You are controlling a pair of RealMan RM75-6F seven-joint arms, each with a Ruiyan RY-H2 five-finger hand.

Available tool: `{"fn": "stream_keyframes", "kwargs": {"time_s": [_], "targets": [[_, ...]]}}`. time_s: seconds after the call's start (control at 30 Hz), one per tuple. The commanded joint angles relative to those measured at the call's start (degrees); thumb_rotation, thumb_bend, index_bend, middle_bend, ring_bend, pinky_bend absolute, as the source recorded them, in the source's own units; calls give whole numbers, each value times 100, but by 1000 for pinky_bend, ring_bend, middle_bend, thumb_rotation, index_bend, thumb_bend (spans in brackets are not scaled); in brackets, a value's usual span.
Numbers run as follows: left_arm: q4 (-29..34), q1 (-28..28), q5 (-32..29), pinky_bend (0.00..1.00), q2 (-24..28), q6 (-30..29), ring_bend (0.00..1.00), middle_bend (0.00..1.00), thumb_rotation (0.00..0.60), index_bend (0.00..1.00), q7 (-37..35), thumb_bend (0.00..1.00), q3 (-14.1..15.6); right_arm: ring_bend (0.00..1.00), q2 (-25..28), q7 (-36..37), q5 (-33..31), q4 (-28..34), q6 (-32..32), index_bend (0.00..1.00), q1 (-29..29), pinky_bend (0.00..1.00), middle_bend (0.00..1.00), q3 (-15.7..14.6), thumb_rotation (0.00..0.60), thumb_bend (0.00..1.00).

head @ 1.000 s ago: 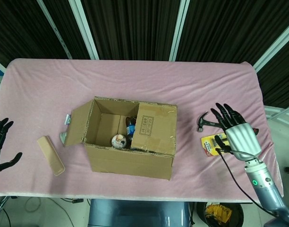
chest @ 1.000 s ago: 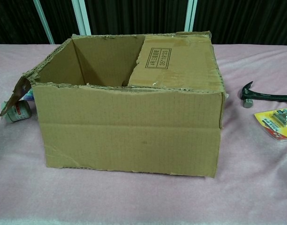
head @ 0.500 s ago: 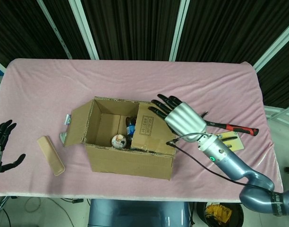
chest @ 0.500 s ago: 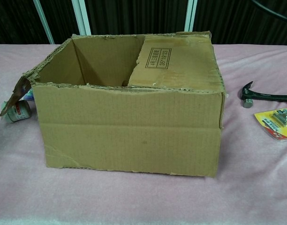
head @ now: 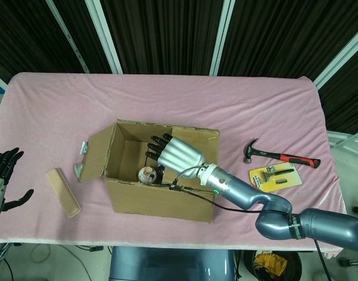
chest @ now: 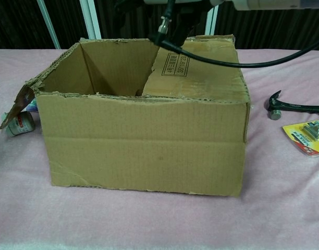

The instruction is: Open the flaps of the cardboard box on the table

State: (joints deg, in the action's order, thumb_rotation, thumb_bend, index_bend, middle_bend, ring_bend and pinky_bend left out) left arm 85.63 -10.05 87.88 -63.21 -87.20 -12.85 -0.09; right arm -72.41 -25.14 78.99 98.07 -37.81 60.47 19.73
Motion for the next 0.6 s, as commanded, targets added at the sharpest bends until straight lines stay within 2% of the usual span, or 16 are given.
{"fn": "stream_keyframes", "kwargs": {"time_s": [0.03,0.4,0.6], "targets": [[-25,-3,18,41,1,16,0,39,600,20,-17,217,-11,163,-195,-254,-226,-278,262,270,264,280,236,-103,600,653],[-38,9,30,41,19,70,0,49,600,20,-206,224,-69,191,-531,-843,-662,-632,534,362,739,280,315,-430,600,653],[-50,25,48,41,16,52,0,52,600,20,-234,224,-96,199,-615,-1263,-788,-875,620,457,985,278,417,-613,600,653]]}}
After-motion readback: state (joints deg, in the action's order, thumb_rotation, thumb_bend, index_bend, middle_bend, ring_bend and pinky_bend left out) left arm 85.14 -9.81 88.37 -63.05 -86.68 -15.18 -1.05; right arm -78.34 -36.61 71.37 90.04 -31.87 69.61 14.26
